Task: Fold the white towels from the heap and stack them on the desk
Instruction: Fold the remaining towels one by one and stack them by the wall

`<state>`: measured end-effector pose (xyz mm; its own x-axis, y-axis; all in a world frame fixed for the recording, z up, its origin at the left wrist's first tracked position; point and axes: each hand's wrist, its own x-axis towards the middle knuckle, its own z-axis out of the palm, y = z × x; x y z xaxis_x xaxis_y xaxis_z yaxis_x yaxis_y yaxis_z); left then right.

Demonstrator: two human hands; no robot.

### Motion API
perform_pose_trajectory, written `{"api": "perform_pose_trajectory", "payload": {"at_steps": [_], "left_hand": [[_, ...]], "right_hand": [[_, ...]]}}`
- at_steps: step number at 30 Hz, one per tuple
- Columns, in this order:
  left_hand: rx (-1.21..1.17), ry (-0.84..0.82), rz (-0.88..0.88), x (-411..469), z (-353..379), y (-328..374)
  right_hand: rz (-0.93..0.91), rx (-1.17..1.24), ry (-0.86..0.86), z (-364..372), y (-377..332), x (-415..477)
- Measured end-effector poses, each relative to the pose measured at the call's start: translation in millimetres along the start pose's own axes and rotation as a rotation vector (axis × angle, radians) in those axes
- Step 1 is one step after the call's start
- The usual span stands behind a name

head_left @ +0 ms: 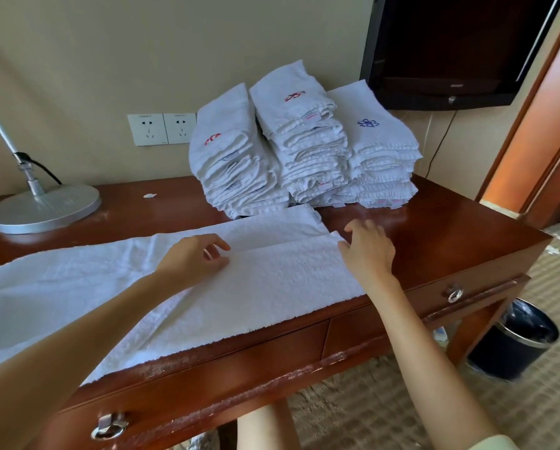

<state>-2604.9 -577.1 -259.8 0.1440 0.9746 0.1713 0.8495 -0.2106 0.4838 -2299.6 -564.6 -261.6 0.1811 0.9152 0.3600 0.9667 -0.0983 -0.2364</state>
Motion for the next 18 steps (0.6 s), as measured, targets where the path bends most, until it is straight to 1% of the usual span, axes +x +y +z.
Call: {"api": "perform_pose_trajectory", "payload": {"at_steps": [1, 3, 5, 7, 9, 11, 14, 16, 18], "left_hand": [[0.026, -0.017, 0.002, -2, 0, 2], [0.088, -0.026, 0.016, -10, 0, 7], [0.166, -0.007, 0.039, -22, -1, 11], [0.244, -0.001, 0.059, -39, -5, 11], [0.304, -0.003, 0.07, -63, -14, 6], [0.387, -0.025, 0.067, -93, -26, -5], [0.485, -0.103, -0.014, -138, -53, -28], [0.468, -0.118, -0.08, -166, -70, -46], [0.445, -0.074, -0.087, -193, -83, -63]], "right_hand": [[-0.038, 0.023, 0.027, 0, -3, -2], [-0.159, 0.15, 0.04, 2, -18, -8], [-0.318, 0.344, -0.013, 5, -43, -18], [-0.468, 0.5, -0.12, 6, -75, -32], [-0.597, 0.574, -0.199, 7, -106, -49], [-0.698, 0.639, -0.225, 8, -135, -66], [-0.839, 0.725, -0.24, 5, -173, -93], [-0.937, 0.753, -0.28, 3, -193, -112], [-1.032, 0.785, -0.317, 1, -210, -131]]}}
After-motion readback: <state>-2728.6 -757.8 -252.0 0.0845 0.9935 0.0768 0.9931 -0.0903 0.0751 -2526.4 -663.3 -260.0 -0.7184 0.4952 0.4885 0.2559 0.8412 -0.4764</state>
